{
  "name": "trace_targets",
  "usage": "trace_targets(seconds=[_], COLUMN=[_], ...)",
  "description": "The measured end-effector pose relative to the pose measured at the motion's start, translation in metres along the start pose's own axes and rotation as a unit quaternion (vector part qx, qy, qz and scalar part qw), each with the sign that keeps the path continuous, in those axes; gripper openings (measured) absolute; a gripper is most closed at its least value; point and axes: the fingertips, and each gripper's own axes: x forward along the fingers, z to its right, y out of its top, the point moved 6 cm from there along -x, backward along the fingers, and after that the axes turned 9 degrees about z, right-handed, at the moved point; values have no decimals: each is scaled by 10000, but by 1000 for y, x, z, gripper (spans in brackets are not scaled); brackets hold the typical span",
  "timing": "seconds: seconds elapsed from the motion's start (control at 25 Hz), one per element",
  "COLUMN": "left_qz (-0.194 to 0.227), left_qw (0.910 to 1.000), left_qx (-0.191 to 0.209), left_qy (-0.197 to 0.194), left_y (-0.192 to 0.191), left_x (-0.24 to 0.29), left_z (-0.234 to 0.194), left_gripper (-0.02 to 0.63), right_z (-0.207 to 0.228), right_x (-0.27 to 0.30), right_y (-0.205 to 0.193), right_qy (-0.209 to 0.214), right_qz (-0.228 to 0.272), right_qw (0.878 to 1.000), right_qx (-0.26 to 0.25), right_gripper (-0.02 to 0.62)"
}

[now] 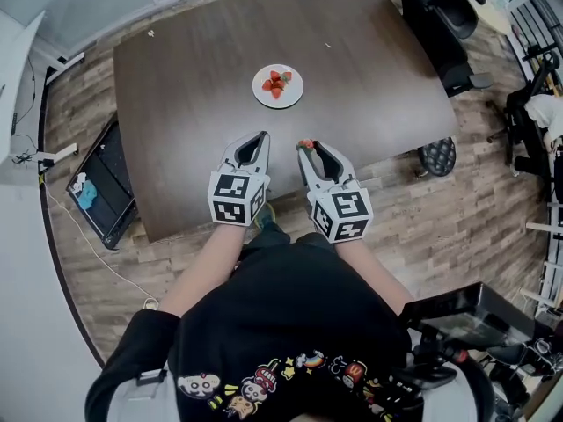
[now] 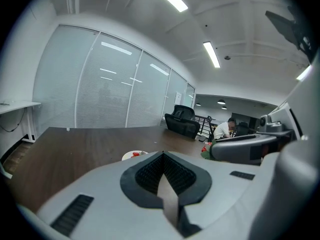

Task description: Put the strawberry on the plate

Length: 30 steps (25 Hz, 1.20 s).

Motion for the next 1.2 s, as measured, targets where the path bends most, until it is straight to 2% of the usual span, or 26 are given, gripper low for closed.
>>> trace_targets(seconds=[0.28,0.64,1.2], left_qz=[-61,-183,-480], left_qw=[9998,9971,9937], left_qx=[-159,-309,-446], left_qy=[108,665,911], left_y=[1,-9,-24], left_x=[28,73,112], left_z=[-16,-37,-55], left_gripper=[2,2,2], right_z=[22,64,93], right_x=[31,82,130], right_y=[0,-11,-33], right_qy=[14,413,652], right_qz=[-127,-336,-725], right_qw=[9999,9985,9951], right_qx=[54,79,172], right_gripper=[127,127,127])
